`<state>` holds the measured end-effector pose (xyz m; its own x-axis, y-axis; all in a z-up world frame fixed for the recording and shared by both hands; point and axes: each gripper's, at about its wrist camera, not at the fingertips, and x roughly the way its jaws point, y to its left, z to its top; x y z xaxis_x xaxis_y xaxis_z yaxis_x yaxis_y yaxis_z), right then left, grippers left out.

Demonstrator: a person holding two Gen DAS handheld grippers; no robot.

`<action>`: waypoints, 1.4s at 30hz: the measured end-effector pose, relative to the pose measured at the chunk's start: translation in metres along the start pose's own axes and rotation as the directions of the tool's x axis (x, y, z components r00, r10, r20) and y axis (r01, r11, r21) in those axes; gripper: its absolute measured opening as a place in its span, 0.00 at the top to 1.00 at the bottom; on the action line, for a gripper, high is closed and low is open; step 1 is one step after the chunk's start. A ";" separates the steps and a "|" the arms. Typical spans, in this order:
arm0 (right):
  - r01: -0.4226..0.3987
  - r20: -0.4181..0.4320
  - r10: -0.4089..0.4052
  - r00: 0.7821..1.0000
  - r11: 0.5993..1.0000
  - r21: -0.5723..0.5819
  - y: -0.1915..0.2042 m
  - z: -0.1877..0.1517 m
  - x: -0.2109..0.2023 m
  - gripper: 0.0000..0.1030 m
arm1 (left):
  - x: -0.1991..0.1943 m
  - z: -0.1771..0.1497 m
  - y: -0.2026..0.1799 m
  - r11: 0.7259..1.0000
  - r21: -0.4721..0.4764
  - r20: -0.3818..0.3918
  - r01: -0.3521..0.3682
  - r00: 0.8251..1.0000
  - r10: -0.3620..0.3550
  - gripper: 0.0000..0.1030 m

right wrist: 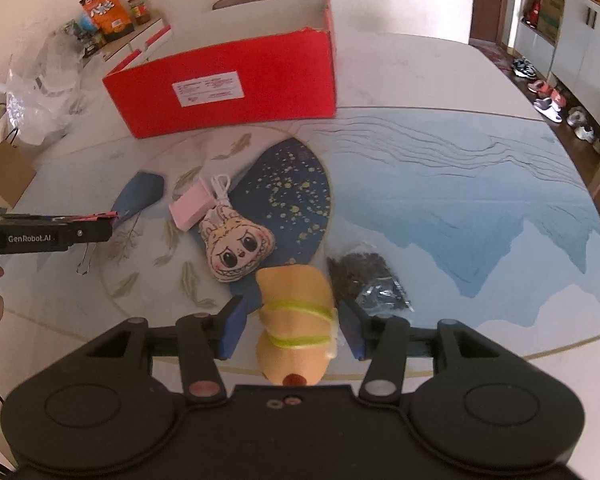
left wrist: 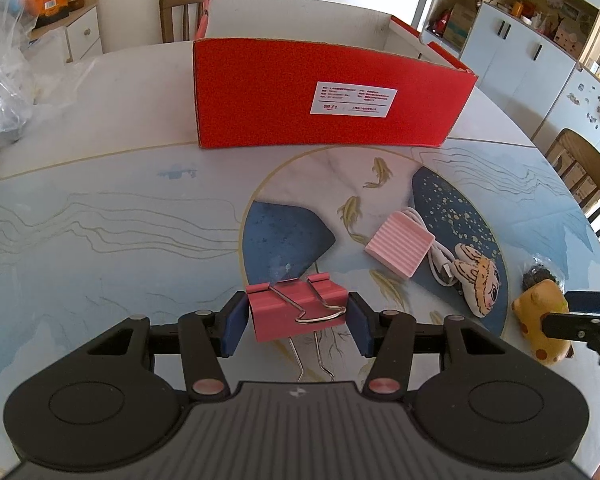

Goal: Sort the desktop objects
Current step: 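Lift and carry the pink binder clip and yellow plush with both grippers over the box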

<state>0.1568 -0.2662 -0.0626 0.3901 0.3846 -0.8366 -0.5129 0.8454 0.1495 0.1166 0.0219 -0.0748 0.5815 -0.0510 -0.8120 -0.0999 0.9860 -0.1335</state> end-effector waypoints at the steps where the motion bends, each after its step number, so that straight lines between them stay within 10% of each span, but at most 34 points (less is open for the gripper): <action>1: 0.007 -0.002 -0.007 1.000 1.000 -0.008 0.001 0.000 0.002 0.47 | 0.000 0.000 0.000 1.000 0.001 -0.001 0.000 1.000 0.000 0.49; 25: -0.033 0.032 0.033 0.999 0.999 0.011 0.001 0.019 -0.020 0.62 | -0.017 0.008 -0.015 0.998 0.050 0.014 0.047 0.999 -0.048 0.49; 42: -0.149 0.141 0.147 0.979 0.989 0.002 0.001 0.121 -0.037 0.62 | -0.044 0.077 -0.023 0.994 0.075 0.118 0.079 0.989 -0.087 0.49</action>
<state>0.2344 -0.2346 0.0321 0.4145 0.5530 -0.7227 -0.5637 0.7795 0.2731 0.1559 0.0134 0.0076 0.6792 -0.1178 -0.7244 0.0067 0.9880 -0.1543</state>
